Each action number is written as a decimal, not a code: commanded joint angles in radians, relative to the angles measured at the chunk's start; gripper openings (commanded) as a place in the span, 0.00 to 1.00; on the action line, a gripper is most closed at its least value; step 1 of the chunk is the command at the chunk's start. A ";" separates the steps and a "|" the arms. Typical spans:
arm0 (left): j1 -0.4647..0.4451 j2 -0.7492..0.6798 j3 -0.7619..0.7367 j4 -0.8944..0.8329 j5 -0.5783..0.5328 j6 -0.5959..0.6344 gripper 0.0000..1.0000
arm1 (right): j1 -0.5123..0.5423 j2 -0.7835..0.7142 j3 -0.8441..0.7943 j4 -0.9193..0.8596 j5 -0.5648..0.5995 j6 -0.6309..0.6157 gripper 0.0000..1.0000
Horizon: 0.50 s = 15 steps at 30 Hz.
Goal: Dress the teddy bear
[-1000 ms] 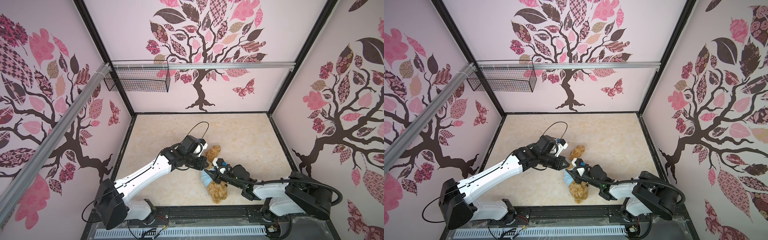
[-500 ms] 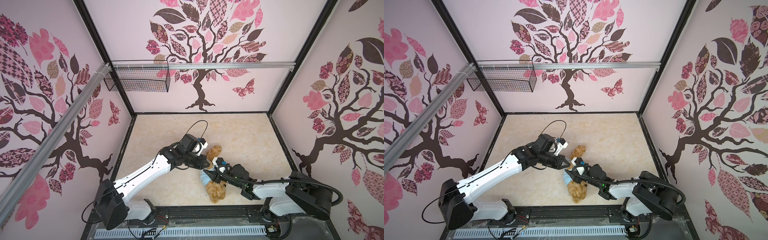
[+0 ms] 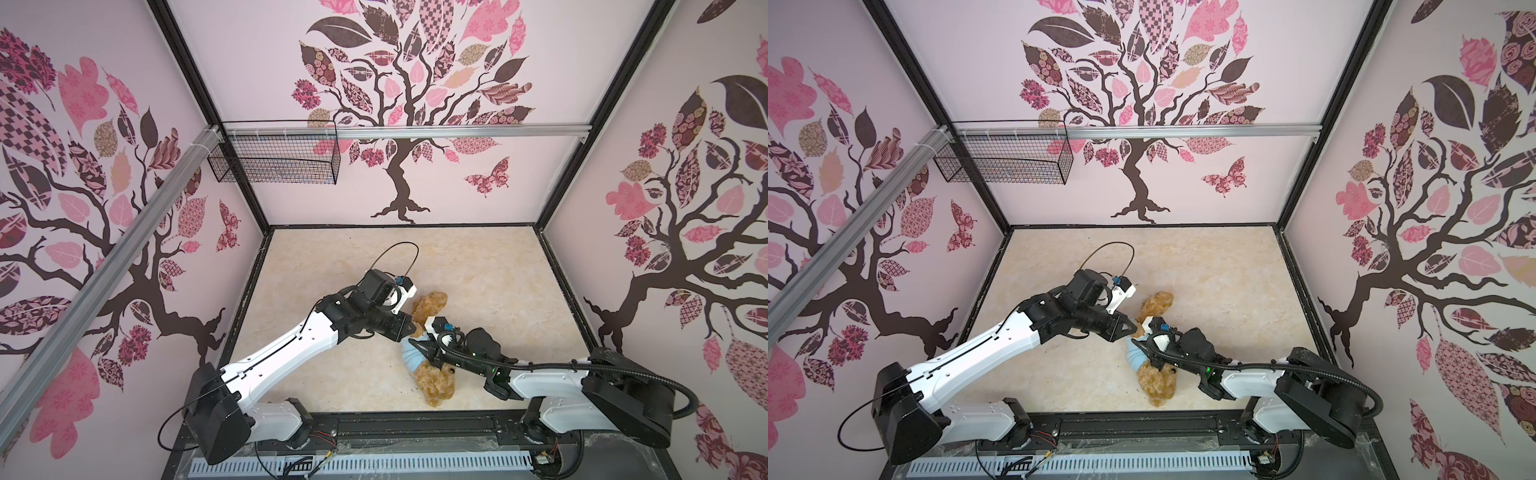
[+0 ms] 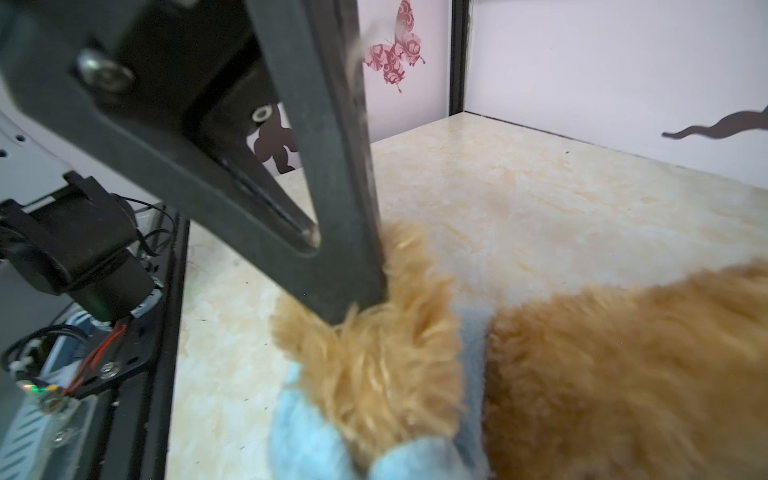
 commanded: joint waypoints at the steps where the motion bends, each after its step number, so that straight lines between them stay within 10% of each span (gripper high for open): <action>1: 0.020 -0.079 -0.029 0.112 0.009 0.121 0.22 | -0.005 -0.028 -0.029 -0.116 -0.090 -0.021 0.08; 15: 0.020 -0.130 -0.134 0.126 0.171 0.458 0.51 | -0.005 -0.042 -0.027 -0.078 -0.138 -0.008 0.10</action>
